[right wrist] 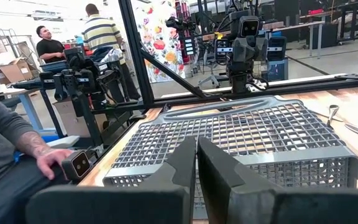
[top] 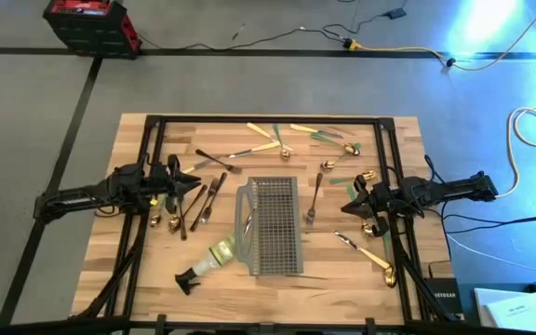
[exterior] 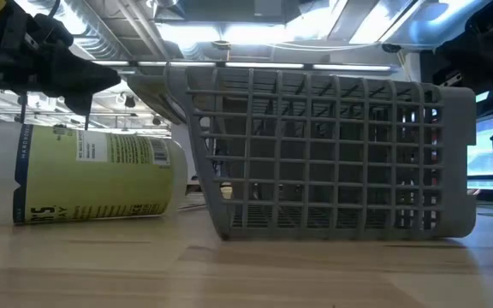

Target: Sort silverware

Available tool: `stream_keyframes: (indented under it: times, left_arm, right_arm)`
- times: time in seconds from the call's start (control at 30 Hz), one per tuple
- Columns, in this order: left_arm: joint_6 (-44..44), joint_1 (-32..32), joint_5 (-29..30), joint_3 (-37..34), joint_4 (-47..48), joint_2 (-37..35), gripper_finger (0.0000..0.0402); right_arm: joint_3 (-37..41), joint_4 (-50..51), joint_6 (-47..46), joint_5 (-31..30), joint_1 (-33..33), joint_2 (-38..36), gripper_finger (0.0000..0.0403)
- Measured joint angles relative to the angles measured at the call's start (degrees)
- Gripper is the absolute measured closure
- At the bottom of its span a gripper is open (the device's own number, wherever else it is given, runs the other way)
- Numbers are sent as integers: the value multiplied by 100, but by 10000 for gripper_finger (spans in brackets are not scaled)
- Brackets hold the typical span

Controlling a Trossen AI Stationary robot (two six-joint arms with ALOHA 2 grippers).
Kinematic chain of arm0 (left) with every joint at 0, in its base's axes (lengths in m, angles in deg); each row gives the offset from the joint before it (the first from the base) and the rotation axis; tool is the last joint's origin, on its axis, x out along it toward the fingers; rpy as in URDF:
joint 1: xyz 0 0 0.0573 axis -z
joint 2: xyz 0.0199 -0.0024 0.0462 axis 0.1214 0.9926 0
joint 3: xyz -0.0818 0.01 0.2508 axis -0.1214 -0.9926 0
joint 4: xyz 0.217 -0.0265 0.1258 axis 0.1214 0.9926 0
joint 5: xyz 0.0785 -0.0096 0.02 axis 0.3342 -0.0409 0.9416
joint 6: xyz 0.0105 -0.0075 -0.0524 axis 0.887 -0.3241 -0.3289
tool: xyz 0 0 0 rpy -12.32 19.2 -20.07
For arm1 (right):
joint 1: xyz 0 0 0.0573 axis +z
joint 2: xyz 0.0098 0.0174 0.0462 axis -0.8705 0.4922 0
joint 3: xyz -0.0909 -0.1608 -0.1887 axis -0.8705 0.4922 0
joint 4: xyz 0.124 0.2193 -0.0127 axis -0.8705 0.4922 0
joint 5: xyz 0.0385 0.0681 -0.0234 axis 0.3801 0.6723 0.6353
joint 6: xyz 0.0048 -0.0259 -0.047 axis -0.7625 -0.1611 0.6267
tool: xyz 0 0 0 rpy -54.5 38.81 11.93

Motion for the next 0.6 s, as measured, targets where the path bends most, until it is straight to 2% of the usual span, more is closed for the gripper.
stream_keyframes:
  times: [0.6]
  left_arm:
    - [0,-2,2,2,0,0,350]
  right_arm:
    - [0,4,349,0,0,0,402]
